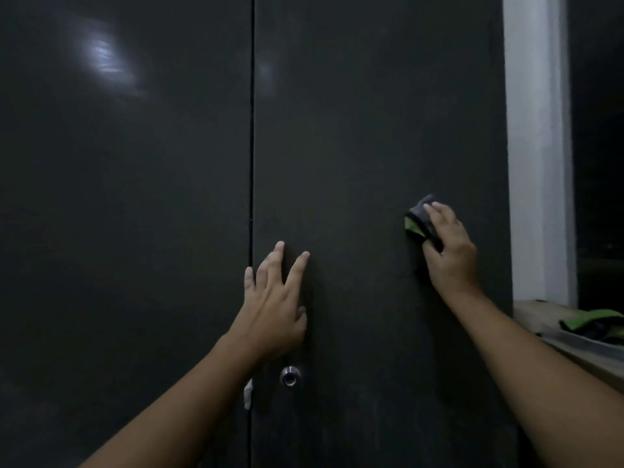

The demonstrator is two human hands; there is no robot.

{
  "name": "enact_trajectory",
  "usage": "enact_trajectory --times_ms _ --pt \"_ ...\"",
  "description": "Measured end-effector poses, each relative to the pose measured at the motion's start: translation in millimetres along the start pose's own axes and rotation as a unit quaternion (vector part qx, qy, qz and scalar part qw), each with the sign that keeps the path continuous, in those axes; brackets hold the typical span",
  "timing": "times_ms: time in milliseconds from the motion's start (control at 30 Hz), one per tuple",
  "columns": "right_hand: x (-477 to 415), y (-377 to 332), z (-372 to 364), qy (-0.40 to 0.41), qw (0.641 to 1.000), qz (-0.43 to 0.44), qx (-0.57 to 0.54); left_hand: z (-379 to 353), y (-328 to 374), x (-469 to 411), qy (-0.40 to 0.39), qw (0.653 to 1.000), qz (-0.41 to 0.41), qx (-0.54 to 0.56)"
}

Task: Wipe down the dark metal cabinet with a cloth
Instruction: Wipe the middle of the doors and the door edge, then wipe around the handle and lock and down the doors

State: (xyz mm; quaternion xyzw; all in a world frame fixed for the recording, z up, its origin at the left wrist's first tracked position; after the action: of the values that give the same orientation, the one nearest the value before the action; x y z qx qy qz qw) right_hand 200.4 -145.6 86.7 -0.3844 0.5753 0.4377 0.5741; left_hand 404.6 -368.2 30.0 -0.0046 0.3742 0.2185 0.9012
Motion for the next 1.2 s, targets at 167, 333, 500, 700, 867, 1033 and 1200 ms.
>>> enact_trajectory --times_ms 167,333,500,700,867,1033,1200 --pt "29.8 -6.2 -1.6 0.056 0.997 -0.040 0.030 -23.4 3.9 -6.3 -0.026 0.999 0.008 -0.045" --pt "116.2 -11.2 -4.2 -0.134 0.977 0.169 0.002 -36.0 1.6 -7.4 -0.031 0.999 0.014 -0.040" --pt "172.4 -8.1 8.3 -0.330 0.884 0.330 0.028 -37.9 -0.1 -9.4 -0.064 0.997 0.019 -0.042" --pt "85.0 13.0 22.5 -0.158 0.980 0.118 0.023 -36.2 1.7 -7.8 -0.069 0.997 0.014 -0.040" --pt "50.4 -3.2 5.2 0.006 0.998 -0.028 0.058 -36.4 1.9 -9.7 -0.084 0.995 0.020 -0.041" --pt "115.3 -27.7 -14.7 -0.139 0.929 0.331 0.089 -36.6 1.7 -9.8 -0.092 0.995 0.020 -0.036" --pt "109.7 7.5 12.3 -0.248 0.885 0.377 0.118 -38.5 1.6 -8.8 -0.080 0.996 0.019 -0.044"
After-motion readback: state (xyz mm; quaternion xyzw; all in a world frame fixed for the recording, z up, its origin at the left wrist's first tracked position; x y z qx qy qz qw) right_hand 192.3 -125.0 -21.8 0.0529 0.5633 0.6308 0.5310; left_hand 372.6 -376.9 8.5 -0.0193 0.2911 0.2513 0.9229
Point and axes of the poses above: each hand's wrist, its own x-axis away from the middle knuckle, its own z-axis out of the back of the hand, y = z × x, the point moved 4 cm from there along -x, towards the middle knuckle, and after that the axes turned 14 degrees about z, right-handed, at the moved point
